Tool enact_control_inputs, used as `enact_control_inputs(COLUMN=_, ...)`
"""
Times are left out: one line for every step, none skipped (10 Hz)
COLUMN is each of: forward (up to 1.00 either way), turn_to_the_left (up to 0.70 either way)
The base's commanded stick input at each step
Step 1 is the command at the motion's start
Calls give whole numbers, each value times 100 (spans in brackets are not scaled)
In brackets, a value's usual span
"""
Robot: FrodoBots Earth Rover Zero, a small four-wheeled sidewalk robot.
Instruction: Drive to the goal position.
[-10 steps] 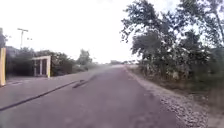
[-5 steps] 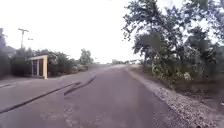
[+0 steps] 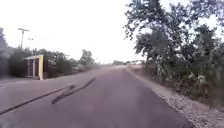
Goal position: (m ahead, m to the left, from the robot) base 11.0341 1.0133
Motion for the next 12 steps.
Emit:
enact_control_inputs(forward=100, turn_to_the_left=-39)
enact_control_inputs(forward=100, turn_to_the_left=-40)
enact_control_inputs(forward=100, turn_to_the_left=-40)
enact_control_inputs(forward=100, turn_to_the_left=-24)
enact_control_inputs(forward=100, turn_to_the_left=-5)
enact_control_inputs(forward=100, turn_to_the_left=0)
enact_control_inputs(forward=100, turn_to_the_left=0)
enact_control_inputs(forward=100, turn_to_the_left=0)
enact_control_inputs(forward=100, turn_to_the_left=0)
enact_control_inputs(forward=100, turn_to_the_left=0)
enact_control_inputs(forward=100, turn_to_the_left=0)
enact_control_inputs(forward=100, turn_to_the_left=0)
